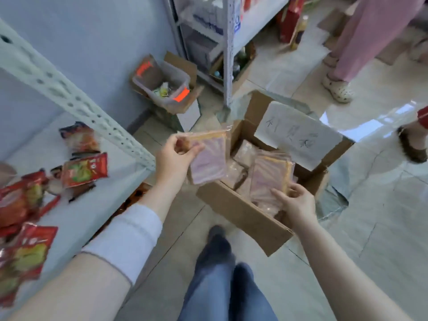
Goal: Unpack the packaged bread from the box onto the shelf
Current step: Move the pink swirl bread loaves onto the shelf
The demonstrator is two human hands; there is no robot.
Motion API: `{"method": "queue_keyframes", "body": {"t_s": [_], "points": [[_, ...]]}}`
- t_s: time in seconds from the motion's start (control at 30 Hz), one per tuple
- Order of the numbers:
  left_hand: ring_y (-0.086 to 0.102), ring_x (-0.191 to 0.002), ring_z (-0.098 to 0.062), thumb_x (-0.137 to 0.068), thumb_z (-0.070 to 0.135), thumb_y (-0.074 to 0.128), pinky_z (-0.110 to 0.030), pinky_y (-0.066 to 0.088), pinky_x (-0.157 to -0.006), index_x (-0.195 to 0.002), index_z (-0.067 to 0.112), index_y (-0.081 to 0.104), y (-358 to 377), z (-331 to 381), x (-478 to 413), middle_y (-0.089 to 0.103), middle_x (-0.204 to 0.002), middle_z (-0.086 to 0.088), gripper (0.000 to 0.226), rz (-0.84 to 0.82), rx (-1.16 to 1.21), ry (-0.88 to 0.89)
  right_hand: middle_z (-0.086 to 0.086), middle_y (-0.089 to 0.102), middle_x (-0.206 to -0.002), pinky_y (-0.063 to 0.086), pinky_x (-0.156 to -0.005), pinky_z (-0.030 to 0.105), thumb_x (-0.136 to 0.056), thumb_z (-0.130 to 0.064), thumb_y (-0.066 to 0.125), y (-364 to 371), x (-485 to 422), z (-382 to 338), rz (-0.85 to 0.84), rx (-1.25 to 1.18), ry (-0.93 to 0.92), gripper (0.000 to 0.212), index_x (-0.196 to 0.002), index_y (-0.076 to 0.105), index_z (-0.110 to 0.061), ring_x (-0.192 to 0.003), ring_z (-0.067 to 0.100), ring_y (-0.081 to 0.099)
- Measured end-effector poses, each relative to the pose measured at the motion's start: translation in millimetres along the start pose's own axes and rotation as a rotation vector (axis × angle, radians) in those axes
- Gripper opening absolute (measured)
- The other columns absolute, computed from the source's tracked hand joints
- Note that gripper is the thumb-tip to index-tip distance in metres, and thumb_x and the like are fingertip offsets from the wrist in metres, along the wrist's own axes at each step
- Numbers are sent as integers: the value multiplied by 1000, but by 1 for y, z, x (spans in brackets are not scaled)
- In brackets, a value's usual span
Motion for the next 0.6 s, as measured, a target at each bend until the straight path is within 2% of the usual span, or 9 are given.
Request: {"method": "queue_keyframes", "body": {"t_s": [0.07,0.13,0.23,0.33,0.37,0.5,0.53,0.6], "points": [[53,-61,10,-74,22,75,-7,41,-61,-77,24,55,-77,37,20,56,-69,17,20,77,53,51,6,70,-100,56,-64,24,-70,-27,80,17,53,-50,-80,-18,-106,46,-110,64,-12,-83,18,66],[53,-60,9,-75,24,74,-4,39,-58,-72,28,55,-158,68,43,57,-68,17,20,152,77,93,6,71,-98,55,-69,25,-71,-26,79,46,112,-101,-188,-18,-210,44,-108,65,-10,-83,17,67],[49,-52,14,-75,18,74,-1,36,-54,-68,28,54,-283,103,81,58,-55,23,24,302,110,196,8,72,-91,55,-73,28,-74,-24,76,100,204,-168,-334,-28,-378,36,-103,67,-6,-81,18,68],[46,-51,14,-76,14,73,-1,34,-54,-67,30,51,-410,122,126,54,-50,30,28,454,94,283,1,71,-80,54,-60,17,-75,-21,75,166,302,-220,-480,-63,-529,24,-95,69,-10,-66,5,67],[46,-50,13,-76,17,73,-2,33,-53,-67,30,51,-452,120,139,53,-50,29,26,501,87,292,2,71,-81,53,-60,16,-76,-19,74,192,334,-232,-537,-74,-564,20,-93,69,-10,-65,4,67],[46,-50,13,-77,22,73,-7,35,-54,-66,27,51,-612,82,189,54,-50,24,25,690,72,258,20,70,-96,54,-87,43,-78,-15,73,309,457,-256,-714,-37,-648,22,-94,67,-2,-88,31,67],[45,-48,12,-78,21,72,-6,33,-52,-64,26,49,-649,69,200,52,-49,22,27,739,53,247,22,70,-98,53,-88,45,-77,-16,73,340,484,-258,-753,-34,-654,23,-94,67,-1,-90,34,66],[44,-45,13,-78,20,72,-4,30,-48,-63,24,47,-715,42,216,47,-50,16,29,830,-6,222,22,69,-95,52,-85,45,-76,-17,74,400,535,-264,-812,-16,-703,21,-91,67,-3,-84,30,65]]}}
Point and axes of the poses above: each hand's wrist, its own x-axis away from the middle knuckle, its own y-axis out of the palm, z = x × y, the point moved 7 cm from there along -x, towards the middle knuckle
